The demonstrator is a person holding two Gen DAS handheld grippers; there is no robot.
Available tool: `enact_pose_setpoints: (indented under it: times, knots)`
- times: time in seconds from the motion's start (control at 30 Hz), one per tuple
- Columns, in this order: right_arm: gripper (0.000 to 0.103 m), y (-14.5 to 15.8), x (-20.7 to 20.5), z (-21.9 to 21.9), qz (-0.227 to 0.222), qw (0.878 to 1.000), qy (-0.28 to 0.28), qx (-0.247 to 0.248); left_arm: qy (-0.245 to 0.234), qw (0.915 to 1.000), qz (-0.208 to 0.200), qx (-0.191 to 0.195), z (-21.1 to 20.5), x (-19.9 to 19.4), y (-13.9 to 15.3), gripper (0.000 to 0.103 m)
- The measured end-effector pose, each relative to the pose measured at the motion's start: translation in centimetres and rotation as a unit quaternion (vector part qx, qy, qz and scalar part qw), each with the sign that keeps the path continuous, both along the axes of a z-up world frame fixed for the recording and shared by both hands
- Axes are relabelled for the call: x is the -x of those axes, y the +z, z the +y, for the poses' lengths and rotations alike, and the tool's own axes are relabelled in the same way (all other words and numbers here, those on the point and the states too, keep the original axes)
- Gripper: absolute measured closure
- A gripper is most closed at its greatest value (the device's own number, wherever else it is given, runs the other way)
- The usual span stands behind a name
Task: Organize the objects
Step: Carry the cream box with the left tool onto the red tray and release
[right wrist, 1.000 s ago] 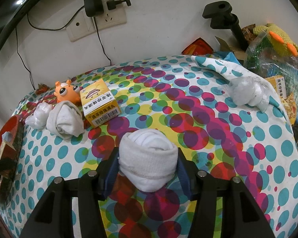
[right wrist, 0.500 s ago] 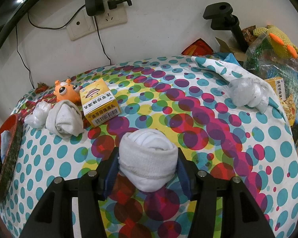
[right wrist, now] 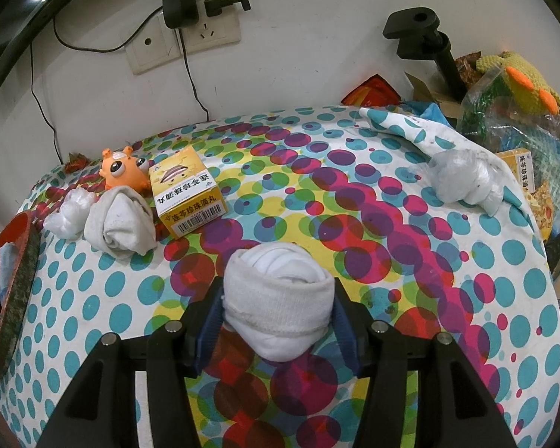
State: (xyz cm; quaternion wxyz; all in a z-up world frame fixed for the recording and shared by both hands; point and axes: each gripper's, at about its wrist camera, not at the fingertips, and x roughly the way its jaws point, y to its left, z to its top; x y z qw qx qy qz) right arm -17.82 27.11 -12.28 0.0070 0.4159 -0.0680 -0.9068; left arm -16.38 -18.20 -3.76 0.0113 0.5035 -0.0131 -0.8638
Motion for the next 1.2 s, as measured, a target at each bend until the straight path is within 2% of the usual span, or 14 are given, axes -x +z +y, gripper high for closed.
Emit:
enact_pose_setpoints:
  times: [0.53, 0.93, 1.2]
  knots:
    - [0.049, 0.1, 0.0, -0.1, 0.0, 1.0, 0.0, -0.006, 0.11, 0.9937, -0.017, -0.009, -9.5, 4.4, -2.6, 0.076]
    - [0.048, 0.1, 0.0, -0.2, 0.0, 1.0, 0.0, -0.006, 0.139, 0.9882, -0.062, -0.019, -11.9, 6.5, -5.9, 0.076]
    - [0.048, 0.1, 0.0, -0.2, 0.0, 1.0, 0.0, -0.006, 0.138, 0.9882, -0.064, -0.019, -11.9, 6.8, -6.0, 0.072]
